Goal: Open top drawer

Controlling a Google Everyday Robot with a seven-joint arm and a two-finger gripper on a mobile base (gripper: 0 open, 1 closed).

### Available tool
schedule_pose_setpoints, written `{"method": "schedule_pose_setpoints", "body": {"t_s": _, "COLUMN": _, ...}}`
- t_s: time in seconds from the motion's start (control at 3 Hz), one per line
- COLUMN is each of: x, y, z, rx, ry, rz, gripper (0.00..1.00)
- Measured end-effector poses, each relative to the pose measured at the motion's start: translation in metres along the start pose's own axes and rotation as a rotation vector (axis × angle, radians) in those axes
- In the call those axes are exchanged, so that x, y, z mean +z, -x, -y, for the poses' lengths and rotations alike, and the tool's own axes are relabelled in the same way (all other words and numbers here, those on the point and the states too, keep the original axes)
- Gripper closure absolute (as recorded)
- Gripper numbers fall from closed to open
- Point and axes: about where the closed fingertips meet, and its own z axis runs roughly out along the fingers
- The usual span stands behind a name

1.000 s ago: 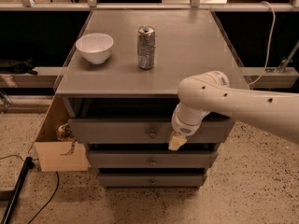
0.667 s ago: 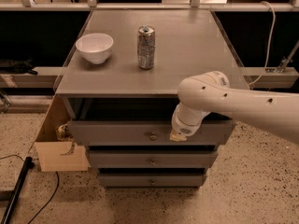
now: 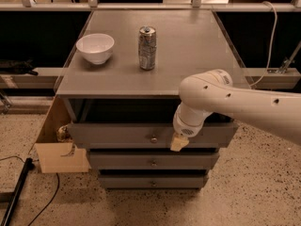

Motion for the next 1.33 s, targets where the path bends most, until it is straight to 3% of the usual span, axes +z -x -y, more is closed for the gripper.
{"method": "schedule_pose_setpoints", "body": {"t_s": 0.33, "x": -0.0013, "y": 0.0003, "z": 0.0002, "rx": -0.001, "ry": -0.002, "rz": 0.0, "gripper": 0.02}}
{"method": "schedule_pose_setpoints", "body": {"t_s": 1.33, "x": -0.002, "y": -0.0092, "z": -0.0067, "rx": 0.009, "ry": 0.005, "rz": -0.007, "gripper": 0.71}}
